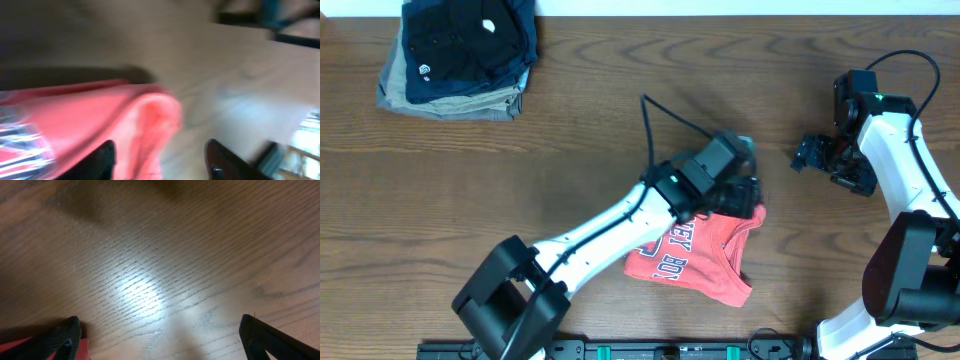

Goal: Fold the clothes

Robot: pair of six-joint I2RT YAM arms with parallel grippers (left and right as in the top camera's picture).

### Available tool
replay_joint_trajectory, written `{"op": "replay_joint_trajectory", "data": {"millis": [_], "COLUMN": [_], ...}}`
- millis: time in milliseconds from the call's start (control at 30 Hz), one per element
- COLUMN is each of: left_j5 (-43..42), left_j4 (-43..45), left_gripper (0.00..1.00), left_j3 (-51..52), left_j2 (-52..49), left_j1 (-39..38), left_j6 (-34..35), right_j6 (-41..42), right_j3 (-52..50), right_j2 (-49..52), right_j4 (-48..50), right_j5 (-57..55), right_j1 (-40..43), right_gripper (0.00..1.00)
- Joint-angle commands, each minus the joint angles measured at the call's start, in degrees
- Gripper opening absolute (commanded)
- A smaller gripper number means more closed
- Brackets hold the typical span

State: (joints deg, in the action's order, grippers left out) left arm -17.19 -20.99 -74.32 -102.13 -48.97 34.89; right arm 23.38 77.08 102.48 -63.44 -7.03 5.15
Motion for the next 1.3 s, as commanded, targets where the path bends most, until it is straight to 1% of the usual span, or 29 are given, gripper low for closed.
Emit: {"op": "replay_joint_trajectory", "data": {"millis": [0, 67, 200, 267, 300, 400, 567, 833, 933, 1000, 1100, 1233, 1267], "left_j5": [8.98, 9.64, 5.7, 3.41, 2.12, 0.04, 0.66, 10.14, 14.56, 16.15, 16.22, 16.22, 16.2], "left_j4": [-3.8, -6.23, -8.61, -8.72, -8.57, -8.17, -5.38, 3.45, 4.48, 4.87, 3.48, -2.93, -4.31], "left_gripper": [0.43, 0.31, 0.21, 0.18, 0.14, 0.13, 0.13, 0.13, 0.13, 0.13, 0.14, 0.14, 0.17], "left_j3": [-0.5, -0.33, 0.39, 0.5, 0.5, 0.5, 0.5, 0.5, 0.48, 0.15, -1.42, -5.2, -6.12], "left_j2": [-0.46, -1.18, -2.82, -4.07, -4.81, -7.04, -11.26, -19.74, -20.24, -19.8, -18.99, -16.09, -15.19], "left_j1": [3.67, 5.84, 8.37, 8.46, 8.39, 7.65, 7.1, 9.44, 11.8, 14.23, 18.14, 23.08, 24.04], "left_j6": [-2.86, -2.82, -2.67, -2.64, -2.64, -2.4, -1.66, -2.29, -2.32, -4.07, -7.61, -7.69, -7.69], "right_j6": [-0.72, -0.72, -0.72, -0.72, -0.72, -0.72, -0.72, -0.72, -0.72, -0.72, -0.72, -0.72, -0.72], "right_j3": [0.04, 0.04, 0.04, 0.04, 0.04, 0.04, 0.04, 0.04, 0.04, 0.04, 0.04, 0.04, 0.04], "right_j2": [0.07, 0.07, 0.07, 0.07, 0.07, 0.07, 0.07, 0.07, 0.07, 0.07, 0.07, 0.07, 0.07], "right_j4": [-0.02, -0.02, -0.02, -0.02, -0.02, -0.02, -0.02, -0.02, -0.02, -0.02, -0.02, -0.02, -0.02], "right_j5": [-0.02, -0.02, -0.02, -0.02, -0.02, -0.02, -0.02, -0.02, -0.02, -0.02, -0.02, -0.02, -0.02], "right_j1": [0.31, 0.31, 0.31, 0.31, 0.31, 0.31, 0.31, 0.31, 0.31, 0.31, 0.31, 0.31, 0.31], "right_gripper": [0.99, 0.99, 0.99, 0.99, 0.99, 0.99, 0.99, 0.99, 0.99, 0.99, 0.99, 0.99, 0.99]}}
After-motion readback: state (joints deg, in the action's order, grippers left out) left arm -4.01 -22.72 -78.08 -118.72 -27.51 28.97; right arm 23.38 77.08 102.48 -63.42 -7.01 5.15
